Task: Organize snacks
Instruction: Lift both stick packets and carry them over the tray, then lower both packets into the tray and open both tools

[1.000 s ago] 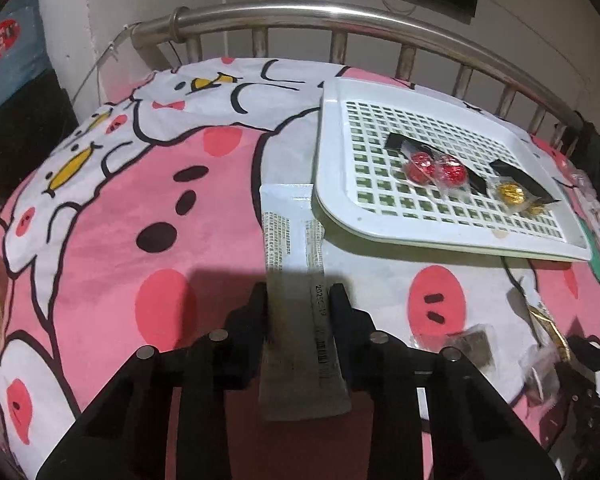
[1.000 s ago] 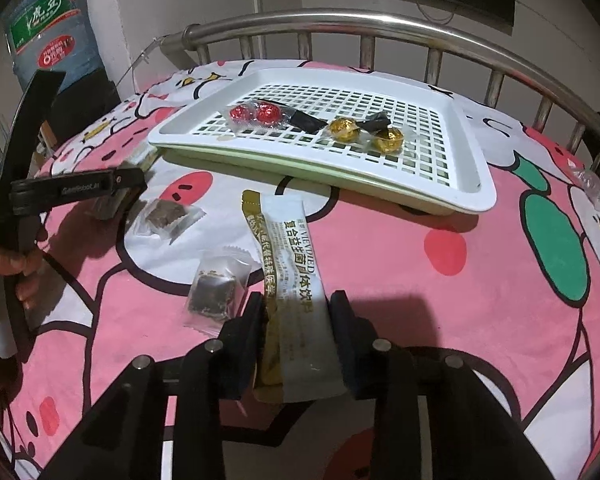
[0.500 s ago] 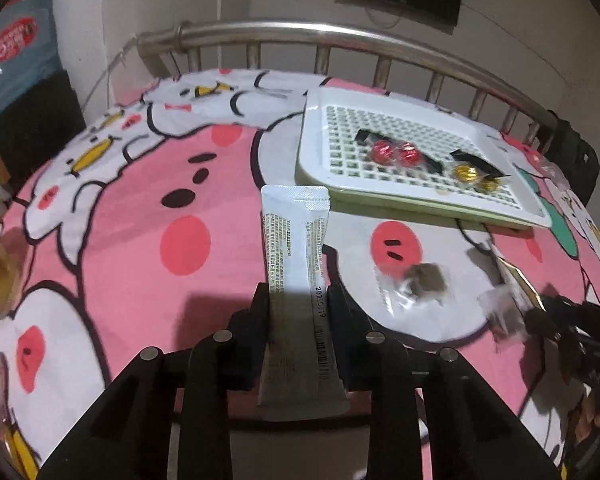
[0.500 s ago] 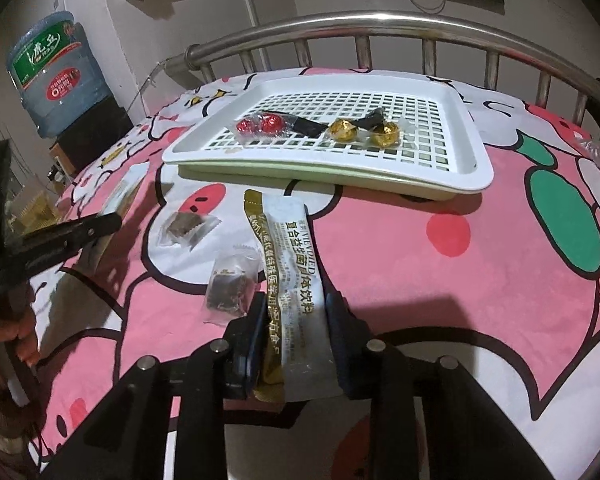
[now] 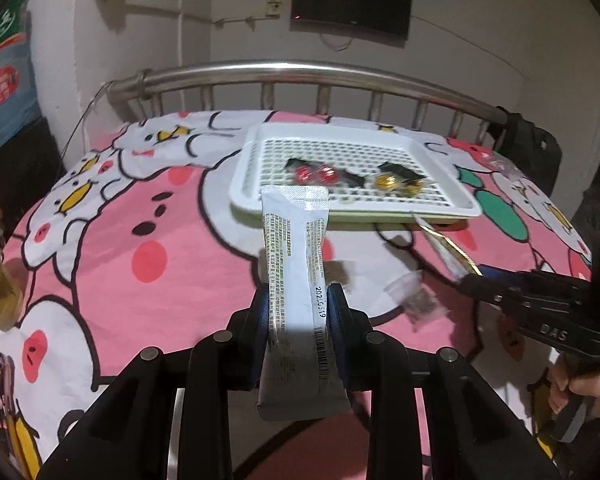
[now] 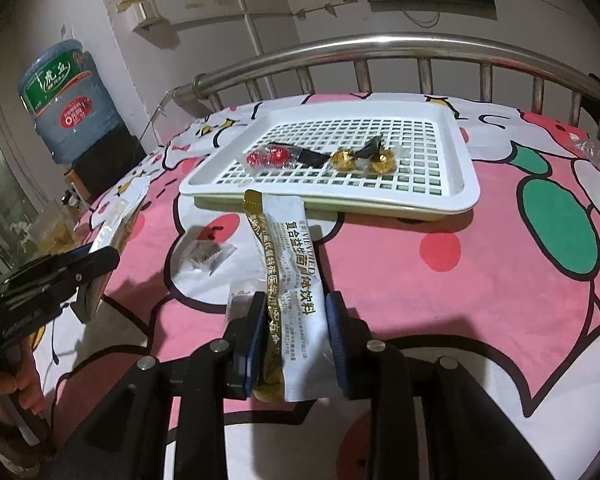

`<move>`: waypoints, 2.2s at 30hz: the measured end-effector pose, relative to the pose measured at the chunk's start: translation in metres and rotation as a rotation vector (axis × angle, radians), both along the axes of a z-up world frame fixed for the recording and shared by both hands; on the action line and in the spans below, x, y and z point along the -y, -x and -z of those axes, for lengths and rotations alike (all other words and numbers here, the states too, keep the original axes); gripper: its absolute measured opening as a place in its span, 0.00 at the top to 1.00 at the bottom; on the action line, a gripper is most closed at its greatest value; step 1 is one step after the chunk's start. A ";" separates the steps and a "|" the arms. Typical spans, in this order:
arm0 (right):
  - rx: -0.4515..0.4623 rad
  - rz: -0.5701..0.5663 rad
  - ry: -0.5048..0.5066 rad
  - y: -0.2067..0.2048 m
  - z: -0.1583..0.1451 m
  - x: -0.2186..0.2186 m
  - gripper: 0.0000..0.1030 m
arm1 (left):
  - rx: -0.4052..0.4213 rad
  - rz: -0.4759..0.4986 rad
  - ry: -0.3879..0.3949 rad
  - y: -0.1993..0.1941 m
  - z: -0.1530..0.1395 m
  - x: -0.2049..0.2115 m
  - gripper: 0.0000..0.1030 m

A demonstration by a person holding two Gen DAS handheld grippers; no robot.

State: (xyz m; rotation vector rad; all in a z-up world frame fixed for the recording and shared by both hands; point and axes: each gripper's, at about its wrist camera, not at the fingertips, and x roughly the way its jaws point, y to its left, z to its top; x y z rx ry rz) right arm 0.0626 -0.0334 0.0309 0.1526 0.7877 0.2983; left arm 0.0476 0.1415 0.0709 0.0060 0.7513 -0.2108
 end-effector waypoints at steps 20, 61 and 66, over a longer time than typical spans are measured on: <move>0.067 0.089 -0.064 0.006 -0.016 0.028 0.69 | 0.050 0.097 0.020 -0.011 -0.020 0.036 0.76; 0.324 0.138 -0.214 -0.023 -0.160 0.035 0.69 | 0.333 0.080 0.249 -0.056 -0.141 0.014 0.76; 0.333 0.185 -0.204 -0.045 -0.159 0.037 0.69 | 0.333 0.076 0.268 -0.072 -0.141 0.018 0.76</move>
